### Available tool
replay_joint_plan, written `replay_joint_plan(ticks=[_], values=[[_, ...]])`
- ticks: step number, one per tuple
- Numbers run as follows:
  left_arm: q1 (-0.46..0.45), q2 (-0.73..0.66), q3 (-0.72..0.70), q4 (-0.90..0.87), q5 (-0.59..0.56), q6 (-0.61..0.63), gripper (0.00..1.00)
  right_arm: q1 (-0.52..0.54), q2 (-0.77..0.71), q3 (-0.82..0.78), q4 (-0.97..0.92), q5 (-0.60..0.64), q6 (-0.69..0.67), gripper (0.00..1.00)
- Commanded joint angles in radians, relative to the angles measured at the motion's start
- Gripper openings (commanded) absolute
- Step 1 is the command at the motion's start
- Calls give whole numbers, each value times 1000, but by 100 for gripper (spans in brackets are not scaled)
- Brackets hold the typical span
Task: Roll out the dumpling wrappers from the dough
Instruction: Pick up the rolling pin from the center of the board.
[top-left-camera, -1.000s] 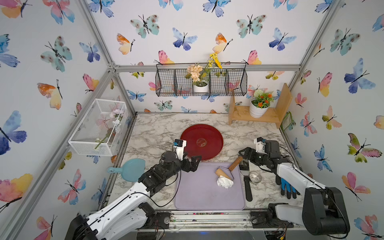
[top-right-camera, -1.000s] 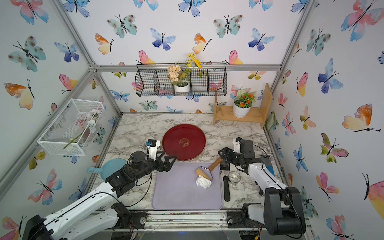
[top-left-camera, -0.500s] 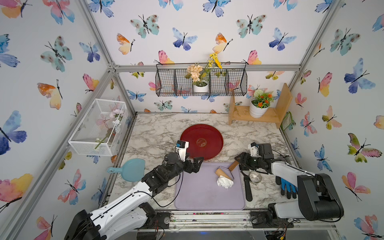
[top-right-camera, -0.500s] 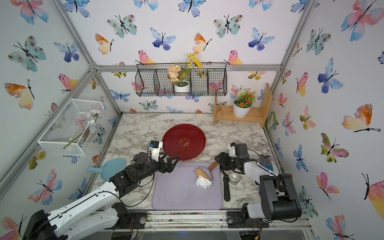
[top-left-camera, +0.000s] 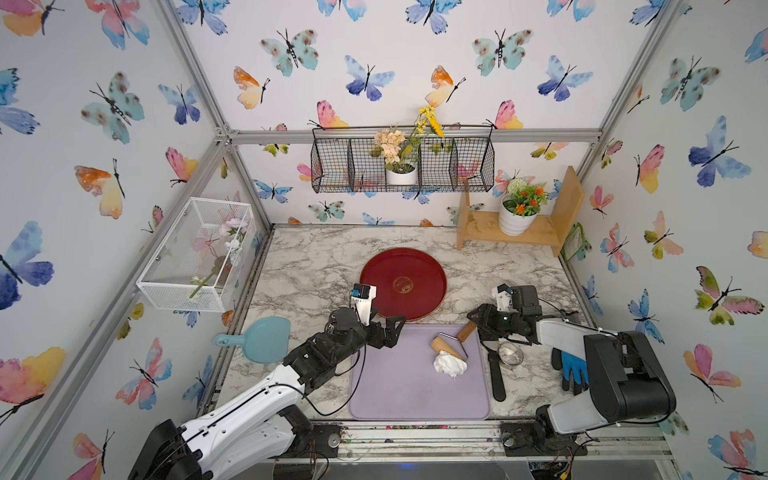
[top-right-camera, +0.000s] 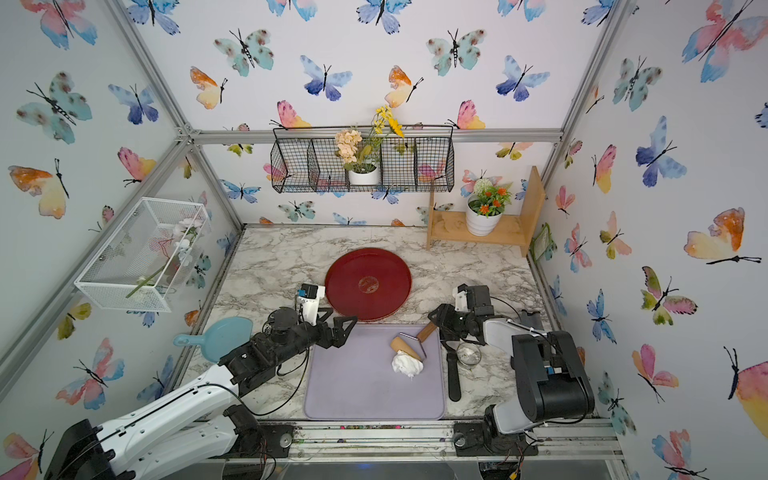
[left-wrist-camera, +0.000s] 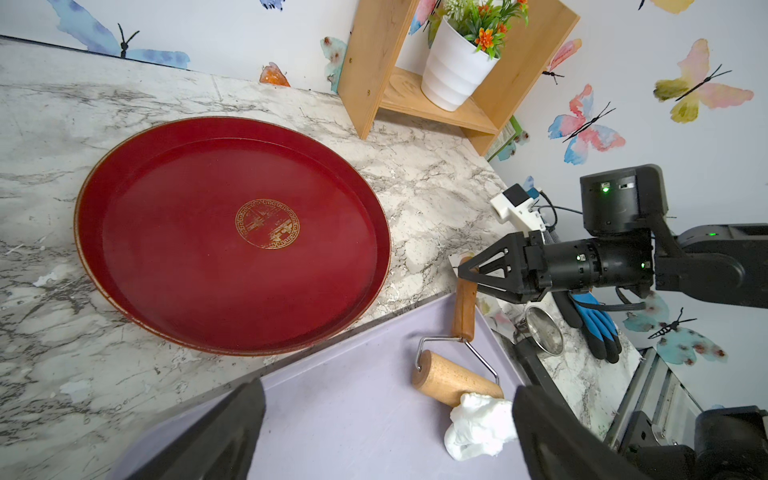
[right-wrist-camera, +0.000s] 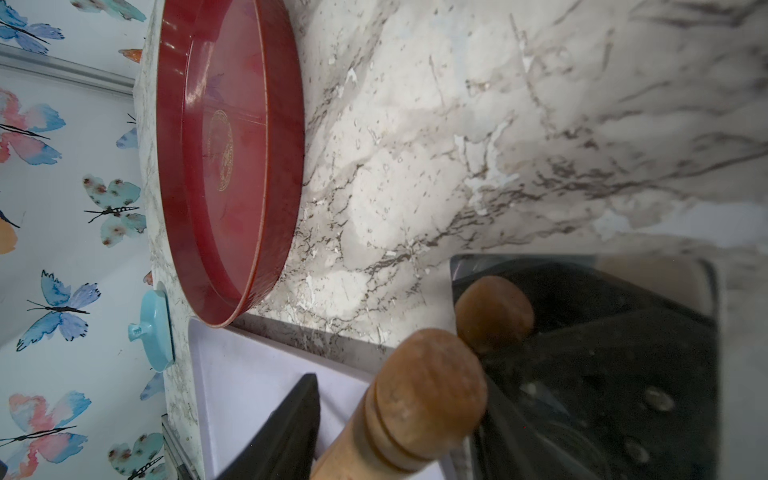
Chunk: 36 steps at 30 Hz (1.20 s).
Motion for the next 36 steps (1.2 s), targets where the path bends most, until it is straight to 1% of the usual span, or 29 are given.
replay_joint_plan(ticks=[1,8,11,13,17,21,25,30,36], values=[[-4,-5,2,15,-21,-2,99,17,25,27,24,-21,10,55],[-3,-7,4,13,-18,-1,99,26,49,38,30,-19,13,44],[-3,-10,2,13,-18,-1,99,28,38,35,29,-19,13,39],[-3,-12,1,12,-18,2,99,28,26,34,27,-18,13,32],[-3,-16,0,10,-22,4,99,28,-10,25,41,-21,28,27],[-3,-23,-4,11,-20,5,99,28,-53,14,64,-17,48,23],[-3,-31,-8,12,-16,4,99,28,-88,12,71,-3,55,21],[-3,-44,-18,28,2,10,99,28,-162,4,84,54,55,19],[-7,-60,-38,94,90,44,99,28,-249,-15,132,85,59,17]])
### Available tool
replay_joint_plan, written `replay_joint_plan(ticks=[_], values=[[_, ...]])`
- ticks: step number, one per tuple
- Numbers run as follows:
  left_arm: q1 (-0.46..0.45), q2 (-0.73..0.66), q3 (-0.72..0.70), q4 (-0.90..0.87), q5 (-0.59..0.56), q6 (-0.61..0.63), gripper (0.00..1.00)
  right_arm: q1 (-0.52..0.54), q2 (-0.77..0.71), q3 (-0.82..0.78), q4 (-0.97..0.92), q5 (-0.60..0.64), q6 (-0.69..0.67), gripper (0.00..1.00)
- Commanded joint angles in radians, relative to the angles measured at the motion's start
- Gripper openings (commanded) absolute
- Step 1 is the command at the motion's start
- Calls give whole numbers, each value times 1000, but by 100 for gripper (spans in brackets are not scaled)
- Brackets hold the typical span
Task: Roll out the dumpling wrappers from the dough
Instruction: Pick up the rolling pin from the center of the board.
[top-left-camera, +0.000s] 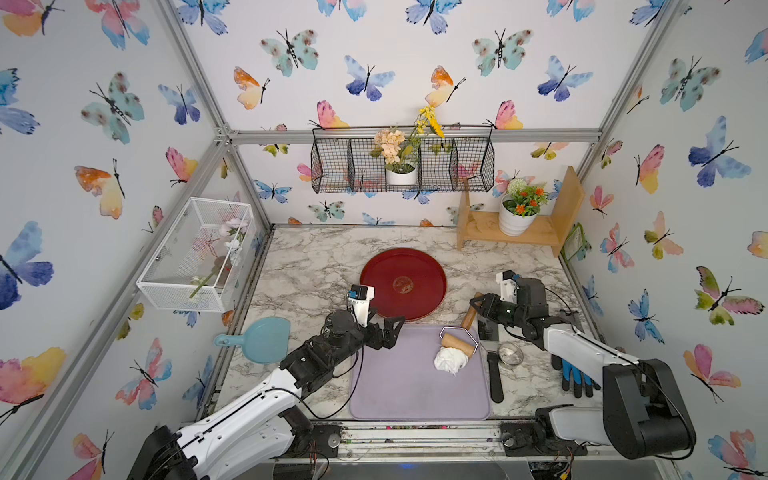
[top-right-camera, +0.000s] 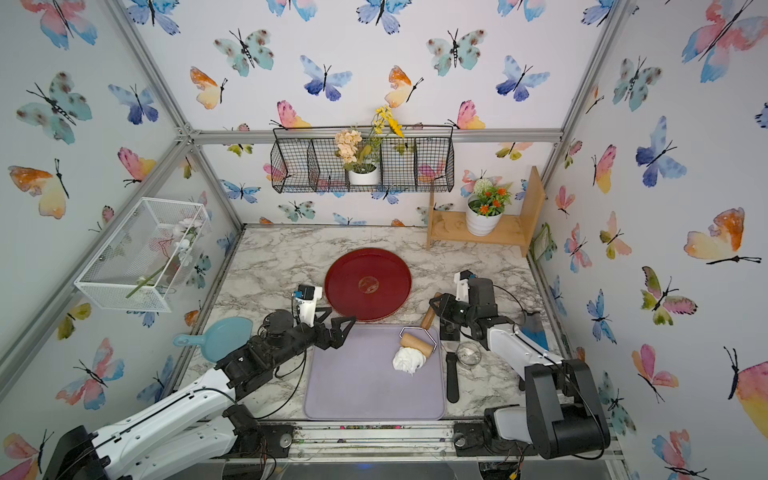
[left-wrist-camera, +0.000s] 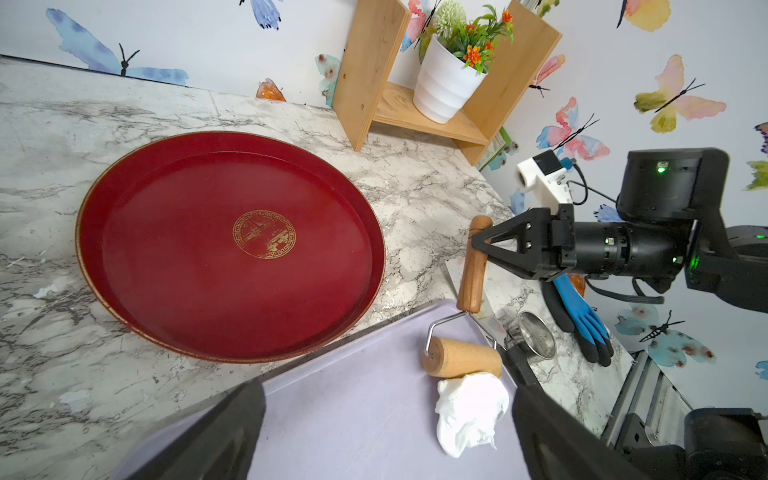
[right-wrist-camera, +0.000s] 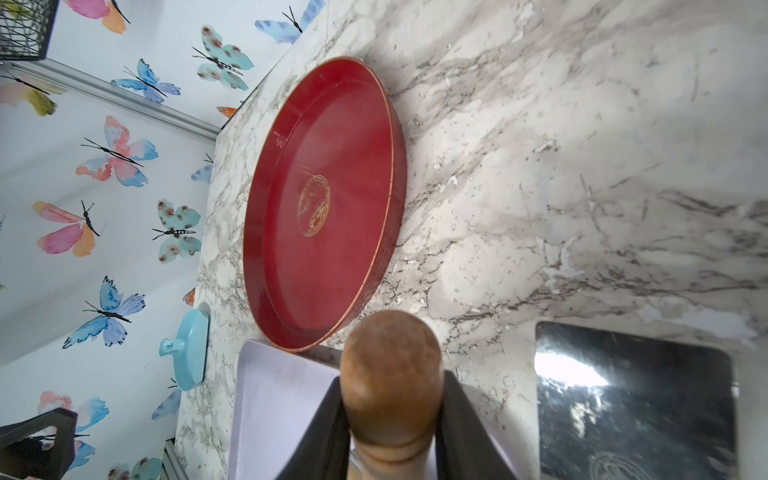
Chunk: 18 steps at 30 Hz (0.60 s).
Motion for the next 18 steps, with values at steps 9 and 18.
replay_joint_plan(ticks=[9,18], values=[[-77,72,44,95,72,87,99,4,-107,-69,151,16,29,14],[-156,329,167,188,113,125,99,7,-163,-74,178,-8,30,13]])
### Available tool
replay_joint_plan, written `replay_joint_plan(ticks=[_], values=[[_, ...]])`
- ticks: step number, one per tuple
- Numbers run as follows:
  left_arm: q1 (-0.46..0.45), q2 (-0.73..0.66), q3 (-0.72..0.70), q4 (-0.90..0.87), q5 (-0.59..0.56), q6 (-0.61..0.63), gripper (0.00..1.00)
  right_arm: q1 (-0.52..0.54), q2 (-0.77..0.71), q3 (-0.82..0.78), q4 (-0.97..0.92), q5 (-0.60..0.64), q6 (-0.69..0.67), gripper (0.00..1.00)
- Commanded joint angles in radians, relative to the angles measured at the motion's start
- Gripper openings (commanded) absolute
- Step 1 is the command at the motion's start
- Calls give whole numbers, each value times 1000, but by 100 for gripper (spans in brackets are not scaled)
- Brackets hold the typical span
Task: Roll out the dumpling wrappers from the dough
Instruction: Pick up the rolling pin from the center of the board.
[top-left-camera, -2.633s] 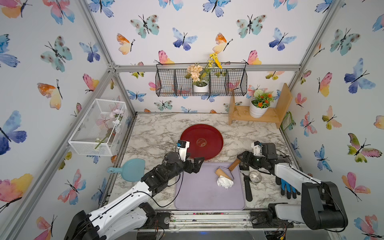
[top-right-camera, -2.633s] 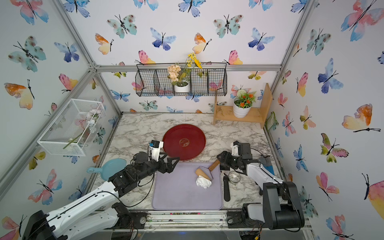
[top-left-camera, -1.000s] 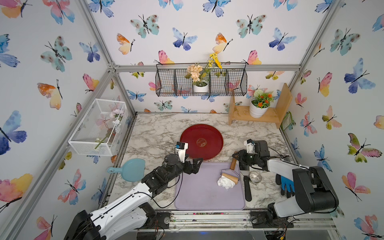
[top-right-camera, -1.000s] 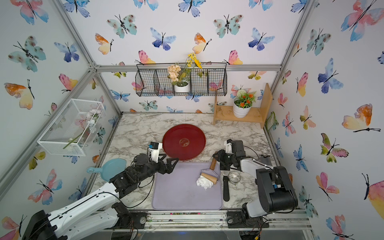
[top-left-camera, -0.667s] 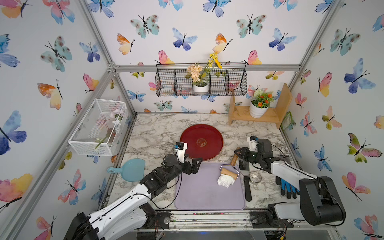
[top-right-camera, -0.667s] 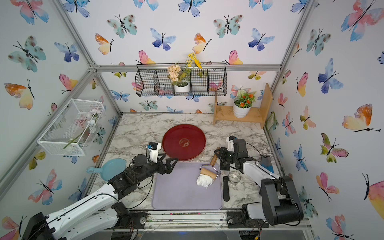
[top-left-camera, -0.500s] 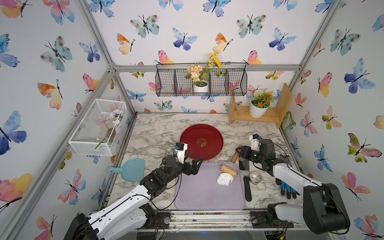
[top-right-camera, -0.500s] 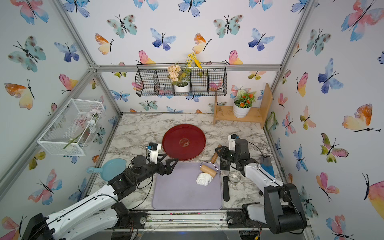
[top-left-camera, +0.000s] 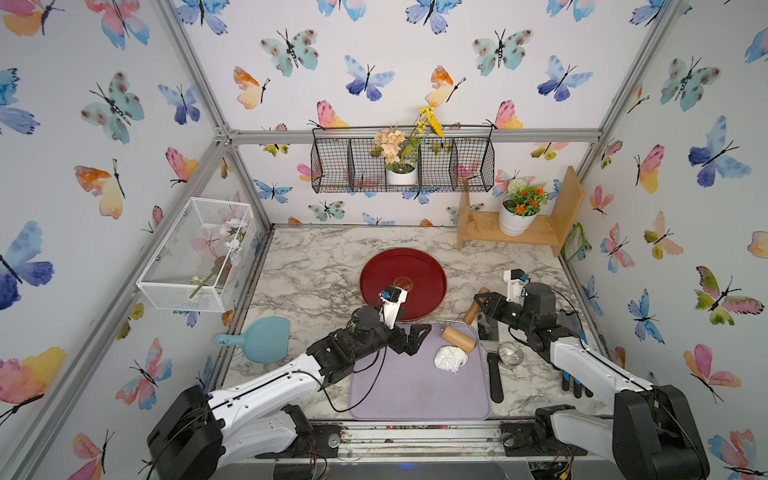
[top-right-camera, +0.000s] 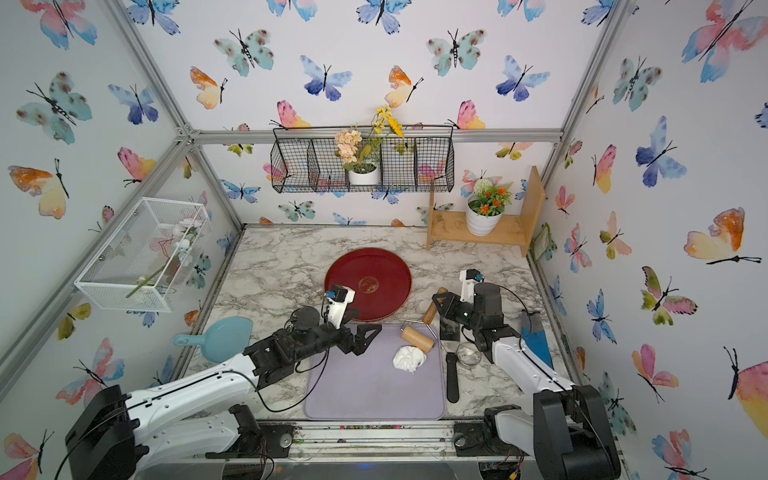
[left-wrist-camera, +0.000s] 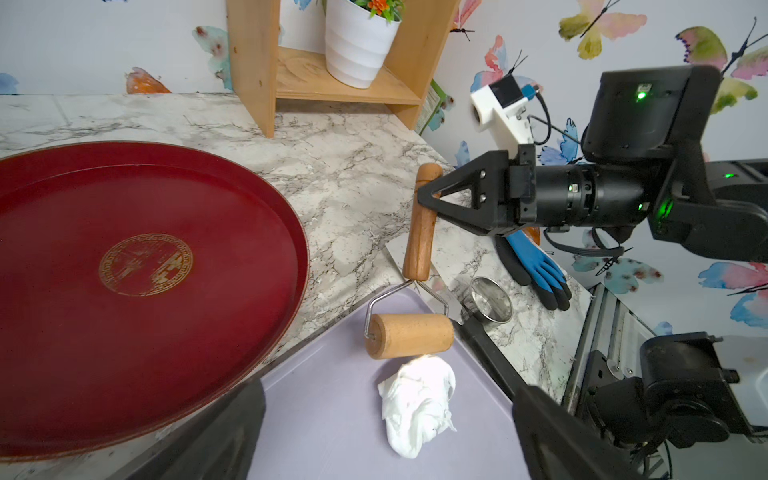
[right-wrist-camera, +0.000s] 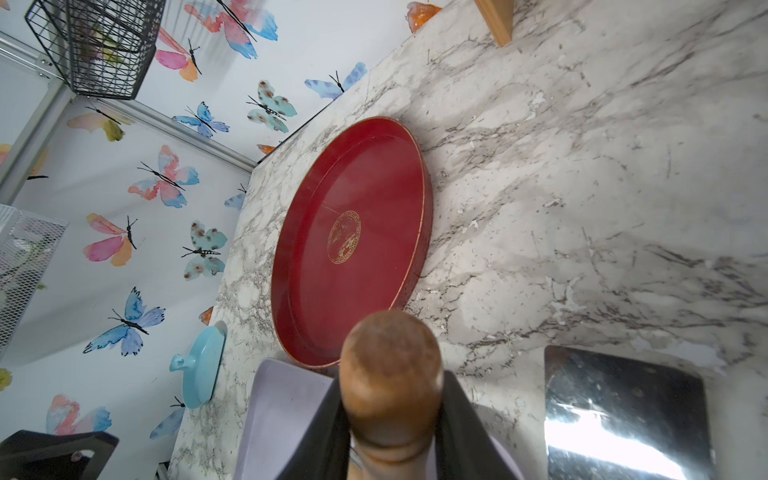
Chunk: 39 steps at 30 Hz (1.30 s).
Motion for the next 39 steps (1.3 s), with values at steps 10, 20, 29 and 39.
replay_joint_plan(ticks=[10,20,29,39], values=[[-30,296,195,118,183,40,99,8,-106,-9,108,-61,-9,13],[-27,491,366,88,333,50,98,12,-160,-37,188,-197,-27,13],[-26,563,431,70,362,40,86,19,-191,-47,204,-249,-29,13],[-26,584,450,57,360,38,68,23,-204,-48,214,-286,-22,13]])
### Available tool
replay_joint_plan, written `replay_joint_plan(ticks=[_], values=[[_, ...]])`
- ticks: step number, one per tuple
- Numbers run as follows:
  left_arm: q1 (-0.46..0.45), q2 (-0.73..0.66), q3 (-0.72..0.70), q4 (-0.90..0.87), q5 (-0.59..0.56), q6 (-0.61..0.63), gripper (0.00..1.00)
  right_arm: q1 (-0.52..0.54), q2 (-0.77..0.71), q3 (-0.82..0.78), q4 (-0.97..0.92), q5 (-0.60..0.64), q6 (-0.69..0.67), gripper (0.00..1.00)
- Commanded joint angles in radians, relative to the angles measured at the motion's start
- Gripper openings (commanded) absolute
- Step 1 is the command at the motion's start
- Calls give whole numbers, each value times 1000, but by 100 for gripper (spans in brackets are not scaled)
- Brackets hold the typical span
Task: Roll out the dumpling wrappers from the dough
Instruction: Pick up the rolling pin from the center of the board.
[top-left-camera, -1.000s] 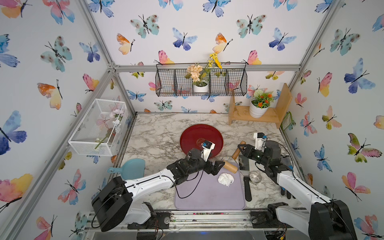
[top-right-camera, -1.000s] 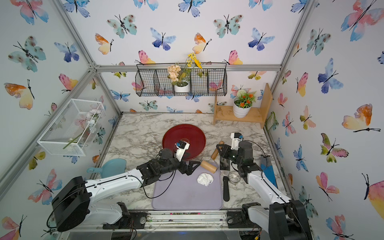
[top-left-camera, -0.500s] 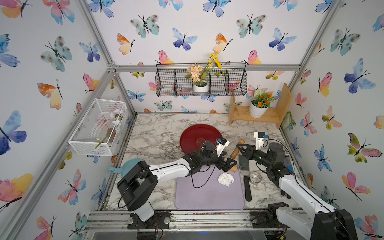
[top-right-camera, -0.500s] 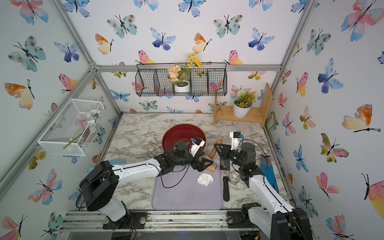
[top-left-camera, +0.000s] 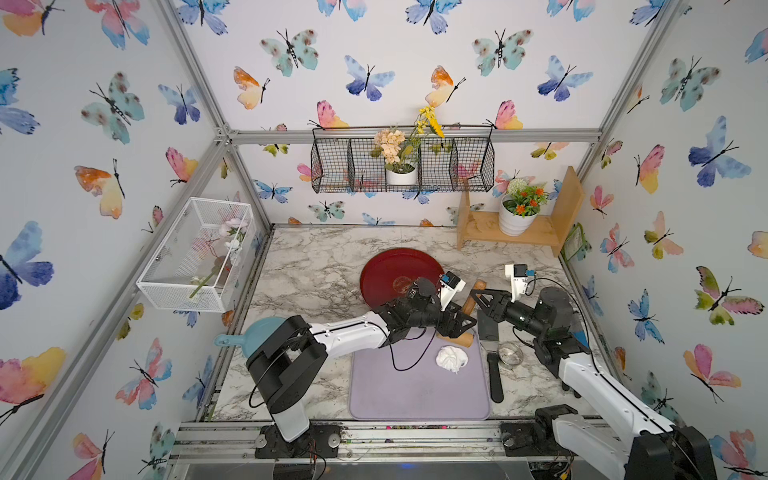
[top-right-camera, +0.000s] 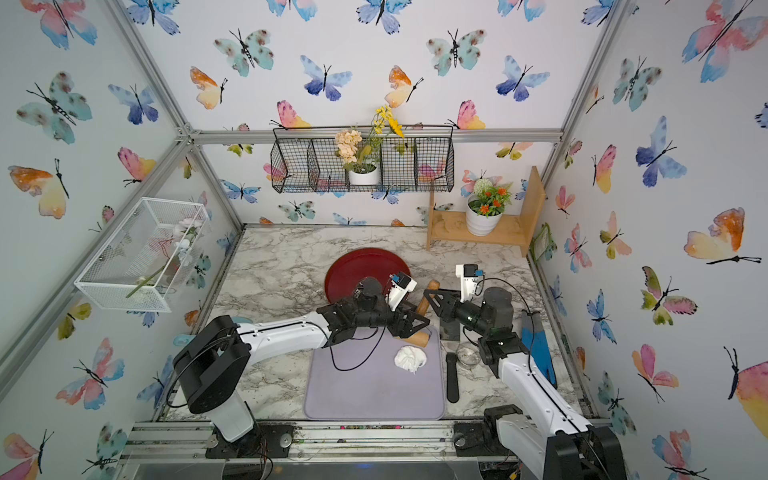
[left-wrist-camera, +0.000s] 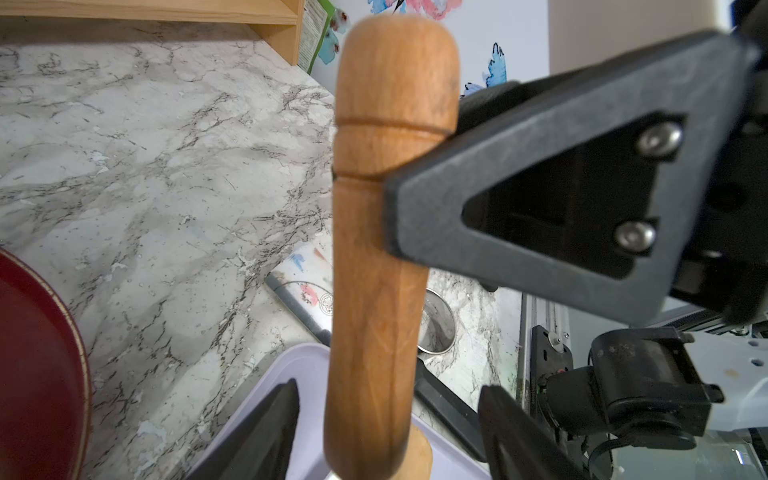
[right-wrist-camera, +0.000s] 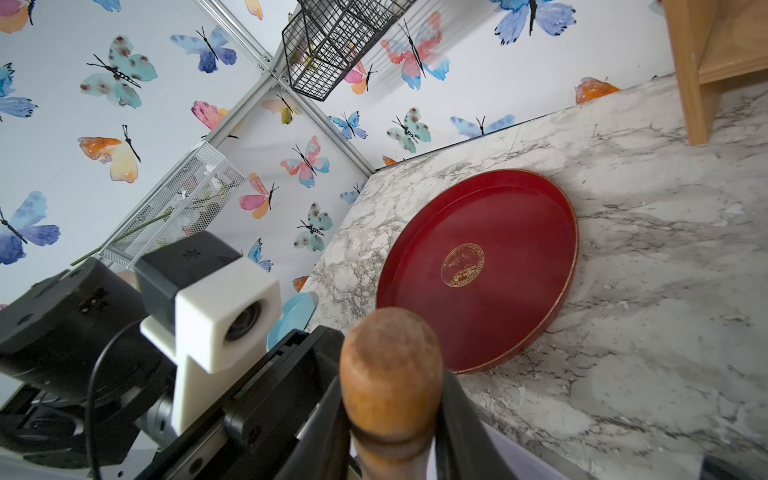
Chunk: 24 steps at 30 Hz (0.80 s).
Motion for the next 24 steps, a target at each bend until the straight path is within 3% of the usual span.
replay_joint_plan(ticks=[1,10,16,18,19,21,24], values=[[-2,11,16,-4,44,7,66,7,-25,-6,59,-51,8,13],[-2,-6,2,-3,44,7,43,13,-37,-15,51,-71,-8,14],[-2,-15,-3,-12,56,17,14,13,-44,-15,47,-103,-18,16],[-2,-24,-7,-22,56,26,2,14,-42,-13,39,-119,-25,29],[1,-31,-12,-26,96,31,0,13,-40,-9,30,-128,-31,42],[14,-50,-31,-20,123,33,0,13,-31,-1,23,-166,-45,61],[44,-101,-78,-1,192,52,0,14,-12,14,22,-240,-63,76]])
